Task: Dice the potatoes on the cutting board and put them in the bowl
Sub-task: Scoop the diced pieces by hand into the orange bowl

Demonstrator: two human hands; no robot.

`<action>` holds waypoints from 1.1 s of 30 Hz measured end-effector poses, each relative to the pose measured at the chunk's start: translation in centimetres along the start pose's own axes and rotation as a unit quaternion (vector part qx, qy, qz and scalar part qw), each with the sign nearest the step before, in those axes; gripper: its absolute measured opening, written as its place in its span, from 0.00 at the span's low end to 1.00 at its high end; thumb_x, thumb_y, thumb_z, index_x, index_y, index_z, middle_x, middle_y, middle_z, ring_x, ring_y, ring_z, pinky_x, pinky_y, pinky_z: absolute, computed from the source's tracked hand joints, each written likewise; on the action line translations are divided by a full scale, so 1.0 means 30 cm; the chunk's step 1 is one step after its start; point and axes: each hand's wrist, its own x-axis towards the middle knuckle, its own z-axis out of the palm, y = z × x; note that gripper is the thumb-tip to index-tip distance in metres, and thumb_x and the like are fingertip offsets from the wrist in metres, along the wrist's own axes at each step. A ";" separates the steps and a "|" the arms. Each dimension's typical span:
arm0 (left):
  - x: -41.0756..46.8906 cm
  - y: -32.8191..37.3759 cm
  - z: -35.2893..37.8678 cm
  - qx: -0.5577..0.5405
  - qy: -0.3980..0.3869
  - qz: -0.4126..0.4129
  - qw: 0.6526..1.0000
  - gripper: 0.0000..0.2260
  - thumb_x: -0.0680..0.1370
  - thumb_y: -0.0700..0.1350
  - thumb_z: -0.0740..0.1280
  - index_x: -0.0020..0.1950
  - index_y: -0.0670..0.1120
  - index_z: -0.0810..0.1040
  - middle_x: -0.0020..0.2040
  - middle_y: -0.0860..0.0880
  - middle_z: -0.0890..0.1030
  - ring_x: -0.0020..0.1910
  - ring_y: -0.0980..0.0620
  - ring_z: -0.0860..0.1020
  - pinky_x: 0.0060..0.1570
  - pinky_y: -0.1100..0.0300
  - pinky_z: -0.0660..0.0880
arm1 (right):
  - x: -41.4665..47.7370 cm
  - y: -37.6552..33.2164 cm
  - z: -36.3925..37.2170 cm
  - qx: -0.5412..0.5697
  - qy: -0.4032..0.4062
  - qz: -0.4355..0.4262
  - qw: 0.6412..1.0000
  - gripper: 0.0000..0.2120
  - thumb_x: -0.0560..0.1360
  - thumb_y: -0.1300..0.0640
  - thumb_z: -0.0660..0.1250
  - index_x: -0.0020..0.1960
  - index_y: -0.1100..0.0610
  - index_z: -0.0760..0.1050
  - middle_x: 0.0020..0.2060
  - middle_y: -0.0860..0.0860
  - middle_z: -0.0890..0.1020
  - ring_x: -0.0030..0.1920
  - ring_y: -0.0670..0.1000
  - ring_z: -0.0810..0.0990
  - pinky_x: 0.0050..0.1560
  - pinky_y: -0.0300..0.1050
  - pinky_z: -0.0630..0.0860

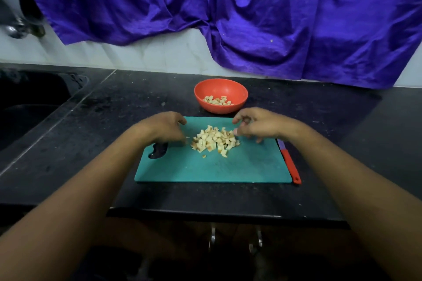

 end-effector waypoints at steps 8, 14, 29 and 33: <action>0.024 0.157 0.058 -0.076 -0.085 0.008 0.993 0.35 0.70 0.37 0.81 0.73 0.47 0.71 0.61 0.45 0.77 0.47 0.47 0.83 0.46 0.53 0.85 | 0.036 -0.134 0.135 -0.032 -0.024 0.028 0.999 0.27 0.73 0.59 0.78 0.68 0.54 0.73 0.52 0.53 0.80 0.48 0.51 0.83 0.40 0.50 0.83; 0.029 0.149 0.067 -0.208 -0.051 0.003 0.977 0.21 0.71 0.29 0.76 0.59 0.46 0.78 0.52 0.40 0.82 0.44 0.44 0.85 0.47 0.51 0.85 | 0.024 -0.144 0.157 0.298 0.018 0.069 0.952 0.18 0.73 0.76 0.68 0.59 0.62 0.75 0.38 0.60 0.81 0.33 0.53 0.82 0.34 0.46 0.83; -0.011 0.258 -0.017 -0.269 -0.042 0.081 0.959 0.15 0.72 0.30 0.76 0.56 0.42 0.84 0.49 0.41 0.87 0.46 0.45 0.87 0.48 0.55 0.84 | -0.037 -0.178 0.171 0.702 0.027 0.137 0.698 0.20 0.86 0.56 0.51 0.64 0.62 0.78 0.57 0.62 0.84 0.59 0.61 0.83 0.52 0.60 0.81; -0.014 0.277 -0.021 -0.245 -0.019 0.099 0.964 0.14 0.73 0.29 0.74 0.55 0.42 0.84 0.49 0.41 0.87 0.48 0.46 0.86 0.47 0.57 0.84 | -0.051 -0.184 0.186 0.730 0.056 0.153 0.664 0.19 0.86 0.59 0.50 0.60 0.66 0.78 0.55 0.61 0.84 0.57 0.59 0.83 0.51 0.55 0.81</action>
